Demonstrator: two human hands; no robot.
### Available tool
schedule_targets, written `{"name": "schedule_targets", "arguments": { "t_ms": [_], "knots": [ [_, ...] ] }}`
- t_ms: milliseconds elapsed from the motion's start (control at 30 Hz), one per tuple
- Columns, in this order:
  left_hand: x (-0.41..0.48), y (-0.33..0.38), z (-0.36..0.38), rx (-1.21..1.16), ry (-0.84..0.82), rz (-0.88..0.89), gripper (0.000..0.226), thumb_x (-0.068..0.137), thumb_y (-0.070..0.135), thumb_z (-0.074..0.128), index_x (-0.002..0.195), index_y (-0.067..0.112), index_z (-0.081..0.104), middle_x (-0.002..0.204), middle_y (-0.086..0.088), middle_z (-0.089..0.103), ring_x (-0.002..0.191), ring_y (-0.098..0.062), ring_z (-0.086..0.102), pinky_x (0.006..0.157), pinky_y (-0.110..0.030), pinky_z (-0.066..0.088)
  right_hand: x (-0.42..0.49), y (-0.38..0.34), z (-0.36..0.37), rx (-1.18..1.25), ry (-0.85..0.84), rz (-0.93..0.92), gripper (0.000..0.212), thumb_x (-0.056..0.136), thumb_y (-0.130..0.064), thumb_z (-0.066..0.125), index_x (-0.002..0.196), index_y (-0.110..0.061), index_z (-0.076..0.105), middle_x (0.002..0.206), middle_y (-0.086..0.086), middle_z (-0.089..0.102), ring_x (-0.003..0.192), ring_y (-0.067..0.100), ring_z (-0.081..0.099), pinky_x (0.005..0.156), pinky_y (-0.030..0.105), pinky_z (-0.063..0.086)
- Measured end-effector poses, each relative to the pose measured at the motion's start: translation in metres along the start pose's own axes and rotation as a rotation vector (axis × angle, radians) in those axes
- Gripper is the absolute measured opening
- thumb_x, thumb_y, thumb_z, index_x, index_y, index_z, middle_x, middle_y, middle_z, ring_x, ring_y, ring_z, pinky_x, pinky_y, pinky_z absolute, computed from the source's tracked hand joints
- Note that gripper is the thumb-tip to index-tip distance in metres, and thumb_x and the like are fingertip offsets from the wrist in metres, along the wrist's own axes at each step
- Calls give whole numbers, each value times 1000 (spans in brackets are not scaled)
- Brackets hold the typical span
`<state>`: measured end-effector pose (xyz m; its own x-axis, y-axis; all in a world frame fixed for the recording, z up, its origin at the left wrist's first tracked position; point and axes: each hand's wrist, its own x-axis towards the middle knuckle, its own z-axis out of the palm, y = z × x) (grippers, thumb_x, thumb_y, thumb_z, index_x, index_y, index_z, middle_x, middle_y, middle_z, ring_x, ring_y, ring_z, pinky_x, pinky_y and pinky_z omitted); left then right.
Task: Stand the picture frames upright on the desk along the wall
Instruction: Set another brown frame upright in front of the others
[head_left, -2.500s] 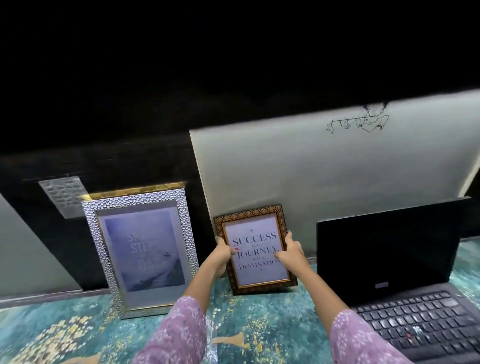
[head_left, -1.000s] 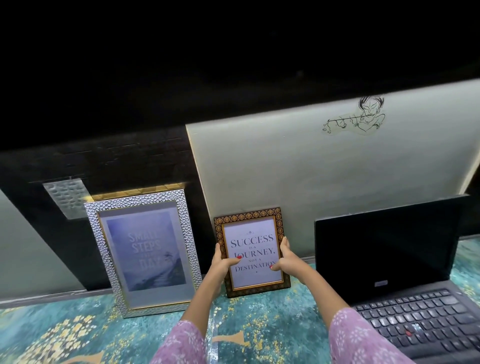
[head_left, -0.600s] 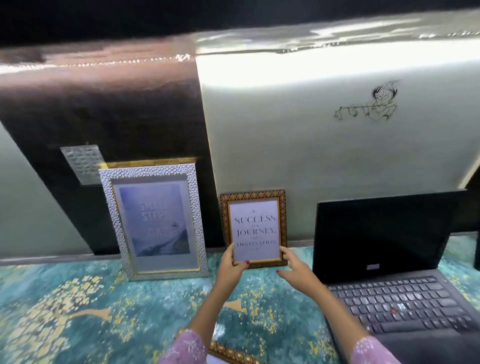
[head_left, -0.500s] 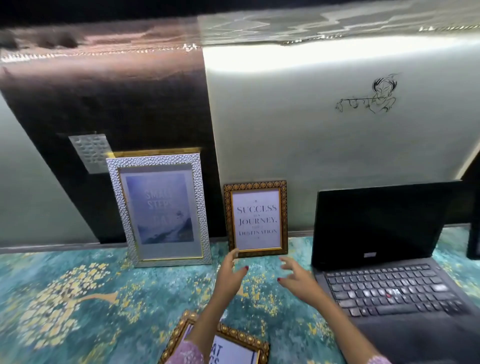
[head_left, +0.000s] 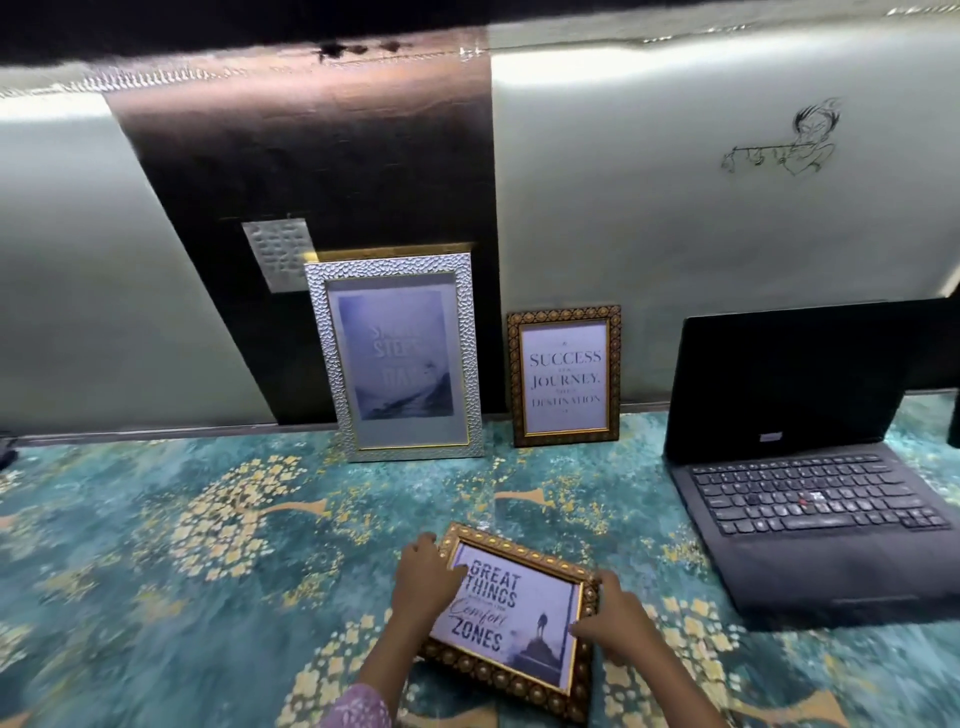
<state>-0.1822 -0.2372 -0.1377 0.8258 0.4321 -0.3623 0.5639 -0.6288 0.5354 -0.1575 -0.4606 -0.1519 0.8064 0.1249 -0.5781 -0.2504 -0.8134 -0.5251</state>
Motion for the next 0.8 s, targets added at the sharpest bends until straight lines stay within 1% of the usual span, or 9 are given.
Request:
{"name": "schedule_targets", "arguments": {
  "t_ms": [100,167,200,233,300,433,567,700,800],
  "knots": [
    [0,-11,-9,-31,-103,-75,39,80,28,65,110,5,55,98,-10,61,97,-27,58,81,-31,43,-3,-6,15,69,22,62,89,70,-30,68,139,-14,14,126,23,48,99,32,59,57,29,41],
    [4,-17,-12,-144,-132,-145,31,82,26,64,95,-2,61,62,-4,45,61,-18,48,59,-28,34,-5,-9,18,102,60,81,87,72,-28,66,140,-14,14,129,20,47,95,29,58,60,30,44],
    [8,-19,-11,-193,-151,-171,41,84,24,62,101,-12,60,58,-6,44,54,-17,45,53,-27,30,-7,-10,18,134,70,84,83,73,-27,65,139,-11,16,130,19,47,93,27,56,63,31,45],
    [11,-22,-10,-247,-181,-189,43,86,21,59,106,-17,58,61,-12,51,56,-19,50,52,-27,32,-7,-9,17,159,67,96,79,75,-26,64,138,-9,20,131,18,47,91,25,54,67,31,46],
    [13,-23,-7,-434,-230,-174,20,90,15,52,89,-3,62,77,-17,61,67,-27,59,60,-29,41,-9,-10,14,198,51,120,66,77,-26,63,132,-7,30,129,16,49,89,24,50,73,31,45],
    [18,-25,-4,-778,-182,-94,4,88,4,51,90,7,53,78,-15,63,66,-26,62,61,-35,48,-13,-11,8,515,46,81,20,80,-14,65,95,-6,54,97,12,63,80,23,56,82,35,46],
    [26,-16,-10,-1032,-190,22,6,92,8,48,95,6,53,68,-10,70,51,-17,67,51,-30,55,-16,-16,-4,629,186,-81,36,79,3,61,112,-5,50,111,23,59,92,24,51,73,28,45],
    [36,2,-26,-1230,-527,-44,59,93,47,28,92,6,70,75,-12,76,71,-25,73,66,-37,59,9,-17,-14,663,288,-111,56,81,1,61,131,3,35,136,23,43,126,35,40,102,41,36],
    [49,12,-29,-1132,-700,-120,79,85,64,21,86,5,73,84,-18,76,81,-33,70,74,-42,55,22,-24,-21,690,277,-170,36,77,5,63,107,-10,53,113,19,61,108,33,55,95,46,47]
  ]
}}
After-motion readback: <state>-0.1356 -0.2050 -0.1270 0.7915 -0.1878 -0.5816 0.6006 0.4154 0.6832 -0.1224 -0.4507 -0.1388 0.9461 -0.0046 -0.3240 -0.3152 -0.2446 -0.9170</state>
